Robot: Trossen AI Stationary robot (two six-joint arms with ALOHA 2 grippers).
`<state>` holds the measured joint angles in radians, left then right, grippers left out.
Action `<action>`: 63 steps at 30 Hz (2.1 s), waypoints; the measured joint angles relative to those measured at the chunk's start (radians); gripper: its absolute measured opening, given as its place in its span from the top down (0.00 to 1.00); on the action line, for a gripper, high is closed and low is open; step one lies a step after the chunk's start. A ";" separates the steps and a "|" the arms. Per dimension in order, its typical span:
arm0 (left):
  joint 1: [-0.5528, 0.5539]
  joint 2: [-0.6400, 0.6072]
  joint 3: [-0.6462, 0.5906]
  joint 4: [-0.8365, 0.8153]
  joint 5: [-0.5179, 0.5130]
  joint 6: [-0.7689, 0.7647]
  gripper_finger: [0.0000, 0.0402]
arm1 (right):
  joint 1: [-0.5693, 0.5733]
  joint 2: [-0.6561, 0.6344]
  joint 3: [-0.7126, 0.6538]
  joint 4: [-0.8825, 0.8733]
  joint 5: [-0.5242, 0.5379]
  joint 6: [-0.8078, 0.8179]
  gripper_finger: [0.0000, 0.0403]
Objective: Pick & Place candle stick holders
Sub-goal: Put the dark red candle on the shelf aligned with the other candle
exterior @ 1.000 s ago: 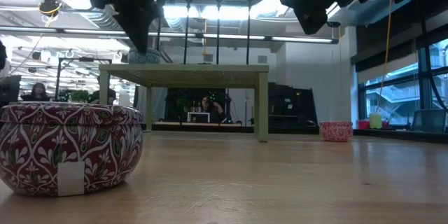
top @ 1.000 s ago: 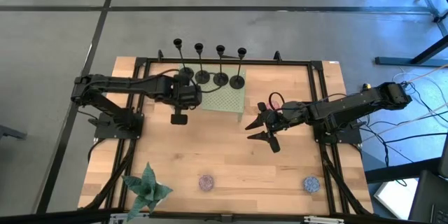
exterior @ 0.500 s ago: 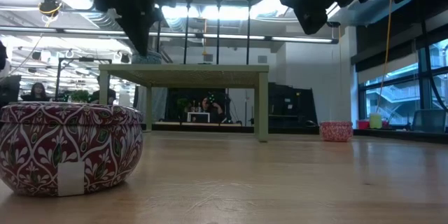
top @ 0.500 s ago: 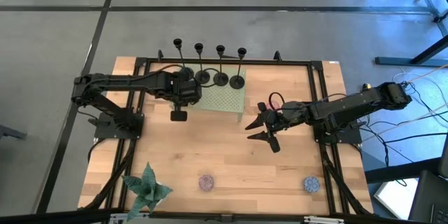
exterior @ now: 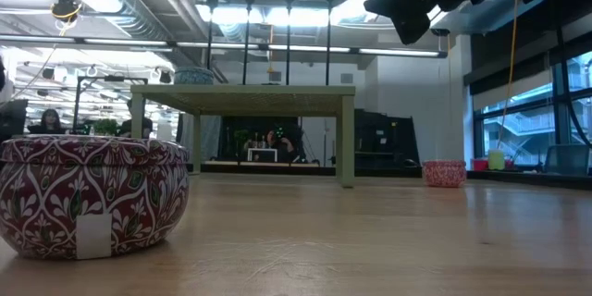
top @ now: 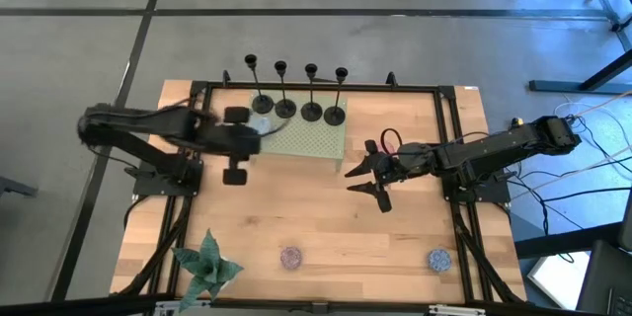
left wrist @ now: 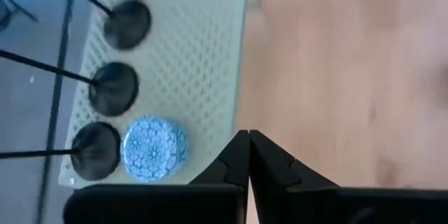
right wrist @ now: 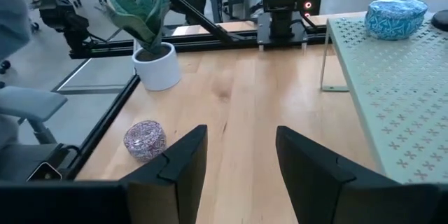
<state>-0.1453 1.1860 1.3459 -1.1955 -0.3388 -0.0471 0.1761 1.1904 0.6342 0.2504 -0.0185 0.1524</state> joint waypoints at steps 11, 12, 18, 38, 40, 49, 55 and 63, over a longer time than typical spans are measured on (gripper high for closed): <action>-0.203 -0.200 -0.358 0.538 0.121 -0.127 0.99 | 0.000 0.000 0.000 0.000 0.000 0.000 0.56; -0.209 -0.191 -0.387 0.601 0.138 -0.097 0.99 | 0.000 0.000 0.000 0.000 0.000 0.000 0.56; -0.215 -0.088 -0.427 0.796 0.220 -0.036 0.92 | 0.000 0.000 0.000 0.001 0.000 0.000 0.56; -0.253 0.323 -0.427 1.128 0.383 -0.032 0.45 | 0.000 0.000 0.000 0.008 -0.011 0.000 0.56; -0.273 0.355 -0.427 1.161 0.386 -0.023 0.42 | 0.000 0.000 0.000 0.008 -0.011 0.000 0.56; -0.376 0.480 -0.427 1.228 0.383 0.011 0.34 | 0.000 0.000 0.000 -0.024 -0.010 0.077 0.56; -0.393 0.524 -0.427 1.256 0.361 0.002 0.29 | 0.000 0.000 0.000 -0.042 -0.010 0.076 0.56; -0.377 0.554 -0.427 1.251 0.365 -0.007 0.23 | 0.000 0.000 0.000 -0.041 -0.009 0.075 0.56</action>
<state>-0.5221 1.7397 0.9192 0.0553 0.0260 -0.0541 0.1761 1.1904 0.6342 0.2096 -0.0277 0.2272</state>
